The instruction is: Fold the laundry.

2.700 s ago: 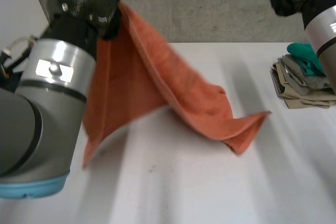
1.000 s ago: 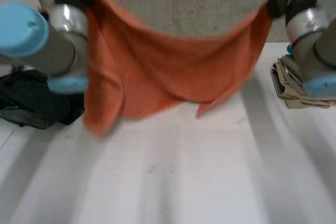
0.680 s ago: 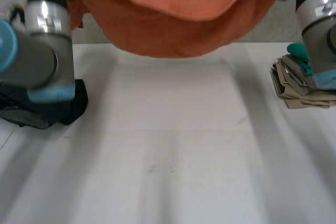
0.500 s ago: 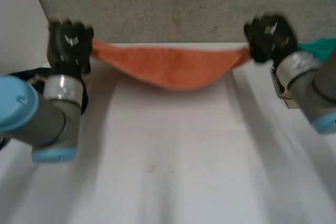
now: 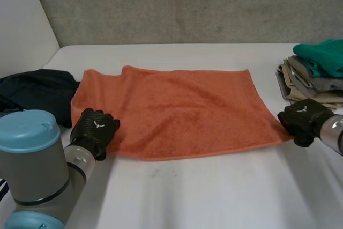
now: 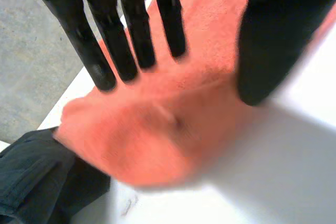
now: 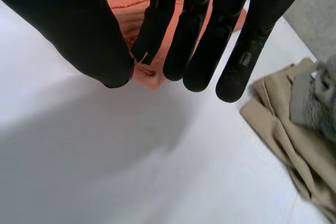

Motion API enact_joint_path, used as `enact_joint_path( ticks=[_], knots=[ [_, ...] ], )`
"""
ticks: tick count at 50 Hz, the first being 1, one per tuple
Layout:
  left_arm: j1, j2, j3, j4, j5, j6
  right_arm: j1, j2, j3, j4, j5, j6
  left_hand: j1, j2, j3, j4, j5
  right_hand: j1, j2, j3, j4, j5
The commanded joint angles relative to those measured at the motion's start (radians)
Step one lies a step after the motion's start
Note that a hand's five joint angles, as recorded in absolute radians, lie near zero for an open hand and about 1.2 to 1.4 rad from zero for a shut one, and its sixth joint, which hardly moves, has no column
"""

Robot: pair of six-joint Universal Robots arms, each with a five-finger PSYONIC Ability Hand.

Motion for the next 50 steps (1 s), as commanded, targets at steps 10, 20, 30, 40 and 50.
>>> enact_joint_path(
  ticks=[10, 20, 30, 40, 50],
  knots=[
    [0.082, 0.109, -0.023, 0.001, 0.056, 0.006, -0.106, -0.058, 0.033, -0.24, 0.043, 0.018, -0.751, -0.763, -0.777, -0.776, -0.775, 0.396, 0.214, 0.215, 0.207, 0.226],
    [0.229, 0.132, -0.105, 0.003, 0.36, 0.055, -0.1, -0.03, 0.044, -0.266, 0.044, 0.023, -0.731, -0.742, -0.757, -0.756, -0.755, 0.396, 0.214, 0.215, 0.207, 0.226],
    [0.26, -0.046, 0.073, -0.008, 0.535, 0.16, -0.097, -0.027, 0.078, -0.268, 0.036, 0.029, -0.599, -0.61, -0.625, -0.624, -0.623, 0.396, 0.214, 0.215, 0.207, 0.226],
    [0.258, -0.255, 0.328, -0.052, 0.431, 0.187, -0.095, -0.025, 0.092, -0.269, 0.032, 0.028, -0.39, -0.402, -0.416, -0.415, -0.414, 0.396, 0.214, 0.215, 0.207, 0.226],
    [0.235, -0.357, 0.428, -0.128, 0.4, 0.189, -0.097, -0.007, 0.096, -0.275, 0.03, 0.026, -0.396, -0.408, -0.422, -0.421, -0.42, 0.396, 0.214, 0.215, 0.207, 0.226]
  ],
)
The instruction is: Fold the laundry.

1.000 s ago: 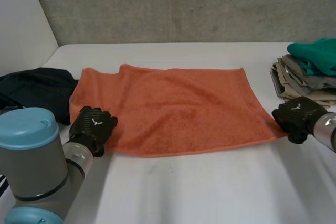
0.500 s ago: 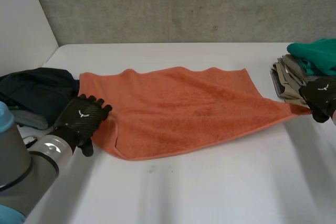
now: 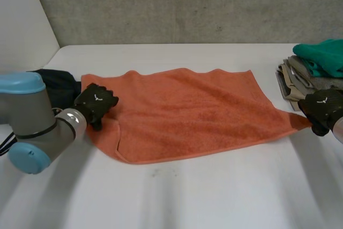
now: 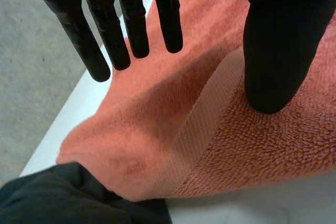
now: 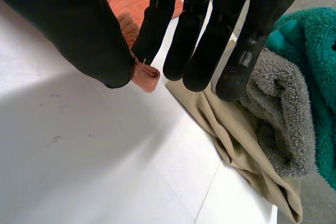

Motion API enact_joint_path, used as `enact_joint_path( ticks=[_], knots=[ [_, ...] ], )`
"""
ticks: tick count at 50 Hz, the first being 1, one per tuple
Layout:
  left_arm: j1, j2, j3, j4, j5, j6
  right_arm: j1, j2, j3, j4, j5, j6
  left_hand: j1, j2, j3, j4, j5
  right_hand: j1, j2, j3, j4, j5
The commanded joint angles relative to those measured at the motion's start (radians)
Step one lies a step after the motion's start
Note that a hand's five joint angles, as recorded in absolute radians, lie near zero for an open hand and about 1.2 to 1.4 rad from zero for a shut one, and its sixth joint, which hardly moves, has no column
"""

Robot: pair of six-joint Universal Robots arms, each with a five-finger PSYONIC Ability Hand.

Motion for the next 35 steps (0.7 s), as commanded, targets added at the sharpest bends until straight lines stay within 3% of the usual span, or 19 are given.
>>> enact_joint_path(
  ticks=[1, 16, 27, 32, 35],
  knots=[
    [-0.026, -0.064, 0.056, -0.047, -0.017, 0.002, -0.002, 0.015, 0.002, -0.004, 0.0, 0.0, 0.09, 0.092, 0.09, 0.087, 0.085, 0.395, 0.214, 0.215, 0.207, 0.226],
    [-0.045, -0.062, 0.059, -0.079, -0.092, 0.014, 0.0, 0.016, 0.002, -0.006, 0.0, -0.002, 0.515, 0.518, 0.516, 0.512, 0.511, 0.395, 0.214, 0.215, 0.207, 0.226],
    [-0.048, -0.056, 0.035, -0.082, -0.118, 0.017, 0.0, 0.015, 0.003, 0.004, 0.004, -0.014, 0.53, 0.533, 0.531, 0.527, 0.525, 0.395, 0.214, 0.215, 0.207, 0.226],
    [-0.051, -0.055, 0.03, -0.082, -0.137, 0.019, 0.004, 0.015, 0.003, 0.007, 0.007, -0.016, 0.89, 0.892, 0.891, 0.887, 0.885, 0.395, 0.214, 0.215, 0.207, 0.226],
    [-0.052, -0.053, 0.025, -0.087, -0.153, 0.019, 0.004, 0.015, 0.003, 0.016, 0.006, -0.02, 0.891, 0.893, 0.892, 0.888, 0.886, 0.395, 0.214, 0.215, 0.207, 0.226]
  ],
)
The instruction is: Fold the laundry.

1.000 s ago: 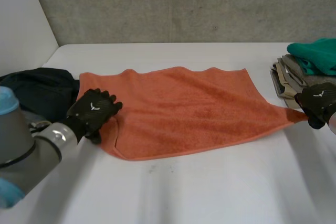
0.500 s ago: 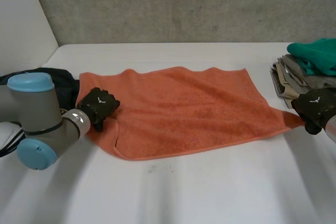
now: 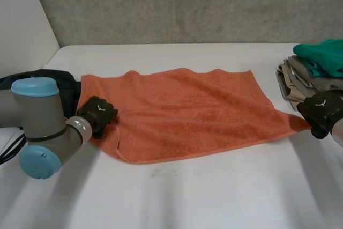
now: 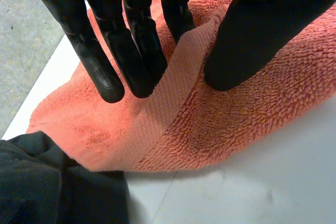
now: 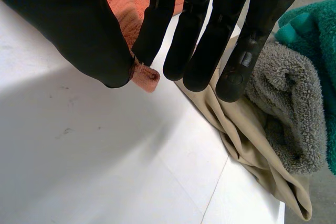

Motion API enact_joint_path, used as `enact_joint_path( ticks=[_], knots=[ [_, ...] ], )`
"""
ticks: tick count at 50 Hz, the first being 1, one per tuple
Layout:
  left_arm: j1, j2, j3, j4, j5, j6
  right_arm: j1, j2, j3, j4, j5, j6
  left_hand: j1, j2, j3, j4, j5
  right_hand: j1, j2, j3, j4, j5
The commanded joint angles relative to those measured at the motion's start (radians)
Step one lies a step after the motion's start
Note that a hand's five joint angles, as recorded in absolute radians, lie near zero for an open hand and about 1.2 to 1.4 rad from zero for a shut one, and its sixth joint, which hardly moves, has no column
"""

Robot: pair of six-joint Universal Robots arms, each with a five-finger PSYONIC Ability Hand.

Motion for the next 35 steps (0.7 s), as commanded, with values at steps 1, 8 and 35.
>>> enact_joint_path(
  ticks=[1, 8, 35],
  knots=[
    [-0.01, 0.01, -0.012, -0.01, -0.05, 0.001, 0.004, 0.0, -0.002, 0.027, 0.0, -0.013, 0.31, 0.313, 0.317, 0.315, 0.323, 0.392, 0.214, 0.215, 0.207, 0.226],
    [-0.001, 0.237, -0.148, -0.053, -0.117, -0.014, -0.008, -0.027, -0.012, 0.272, 0.002, -0.194, 0.31, 0.313, 0.317, 0.315, 0.323, 0.392, 0.214, 0.215, 0.207, 0.226],
    [0.111, 0.474, -0.334, 0.049, -0.051, -0.293, -0.001, -0.037, -0.116, 0.296, 0.022, -0.273, 0.31, 0.313, 0.317, 0.315, 0.323, 0.392, 0.214, 0.215, 0.207, 0.226]
  ],
)
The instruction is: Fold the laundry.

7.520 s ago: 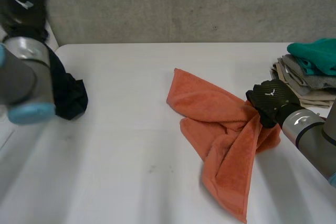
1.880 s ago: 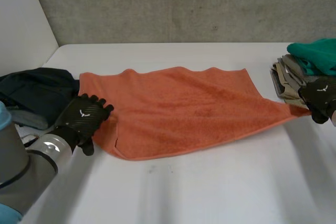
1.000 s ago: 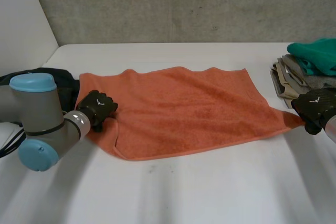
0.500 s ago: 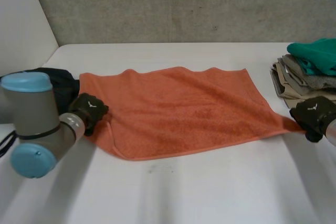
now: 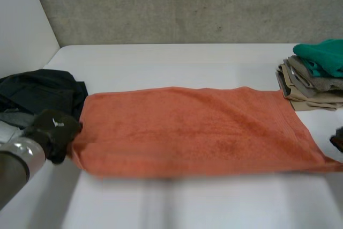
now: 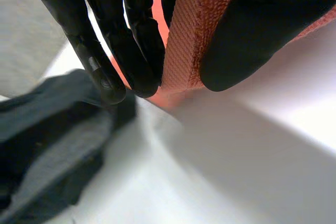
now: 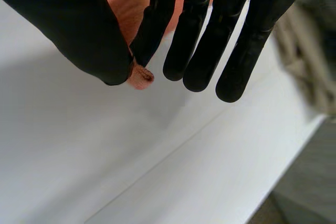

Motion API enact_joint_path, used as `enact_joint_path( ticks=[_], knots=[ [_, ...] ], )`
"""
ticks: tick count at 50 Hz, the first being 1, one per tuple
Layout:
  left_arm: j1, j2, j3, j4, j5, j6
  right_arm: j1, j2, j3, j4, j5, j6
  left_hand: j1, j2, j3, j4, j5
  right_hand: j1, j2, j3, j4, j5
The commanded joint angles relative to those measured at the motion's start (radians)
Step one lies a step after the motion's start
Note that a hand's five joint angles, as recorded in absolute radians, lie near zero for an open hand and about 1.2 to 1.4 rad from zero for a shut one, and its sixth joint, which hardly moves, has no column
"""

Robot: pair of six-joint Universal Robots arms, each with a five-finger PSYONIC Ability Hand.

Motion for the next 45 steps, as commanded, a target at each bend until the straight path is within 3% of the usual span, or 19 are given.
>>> enact_joint_path(
  ticks=[1, 7, 15, 19, 30, 38, 40, 41, 42, 43, 45],
  knots=[
    [0.045, -0.17, 0.136, 0.323, 0.054, -0.274, 0.236, 0.144, -0.148, -0.3, 0.016, 0.2, 0.261, 0.202, 0.204, 0.2, 0.236, 0.392, 0.214, 0.215, 0.207, 0.226],
    [0.028, -0.344, 0.291, 0.439, 0.012, -0.394, 0.336, 0.291, -0.313, -0.49, 0.097, 0.266, 0.261, 0.202, 0.204, 0.2, 0.236, 0.392, 0.214, 0.215, 0.207, 0.226],
    [-0.042, -0.561, 0.497, 0.501, -0.139, -0.407, 0.422, 0.474, -0.516, -0.704, 0.156, 0.26, 0.261, 0.202, 0.204, 0.2, 0.236, 0.392, 0.214, 0.215, 0.207, 0.226],
    [-0.05, -0.651, 0.596, 0.547, -0.193, -0.399, 0.426, 0.572, -0.62, -0.722, 0.186, 0.257, 0.261, 0.202, 0.204, 0.2, 0.236, 0.392, 0.214, 0.215, 0.207, 0.226],
    [-0.062, -0.843, 0.822, 0.572, -0.219, -0.351, 0.431, 0.751, -0.835, -0.744, 0.228, 0.227, 0.261, 0.202, 0.204, 0.2, 0.236, 0.392, 0.214, 0.215, 0.207, 0.226],
    [-0.065, -0.891, 0.87, 0.575, -0.238, -0.324, 0.431, 0.787, -0.871, -0.791, 0.232, 0.219, 0.261, 0.202, 0.204, 0.2, 0.236, 0.392, 0.214, 0.215, 0.207, 0.226],
    [-0.072, -0.892, 0.867, 0.576, -0.223, -0.324, 0.431, 0.791, -0.871, -0.811, 0.238, 0.22, -0.252, -0.312, -0.309, -0.313, -0.277, 0.392, 0.214, 0.215, 0.207, 0.226],
    [-0.078, -0.892, 0.864, 0.576, -0.212, -0.324, 0.432, 0.791, -0.869, -0.819, 0.242, 0.22, -0.61, -0.669, -0.667, -0.671, -0.635, 0.105, -0.073, -0.072, -0.08, -0.061],
    [-0.1, -0.891, 0.858, 0.576, -0.181, -0.322, 0.437, 0.79, -0.858, -0.832, 0.249, 0.22, -0.96, -1.02, -1.018, -1.022, -0.986, -0.685, -0.864, -0.863, -0.87, -0.852],
    [-0.11, -0.889, 0.855, 0.578, -0.172, -0.322, 0.442, 0.787, -0.854, -0.839, 0.255, 0.223, -0.913, -0.973, -0.97, -0.974, -0.939, -0.83, -1.008, -1.007, -1.015, -0.996],
    [-0.122, -0.88, 0.839, 0.584, -0.155, -0.322, 0.454, 0.773, -0.837, -0.854, 0.274, 0.236, -0.96, -1.02, -1.018, -1.022, -0.986, -0.83, -1.008, -1.007, -1.015, -0.996]
  ],
)
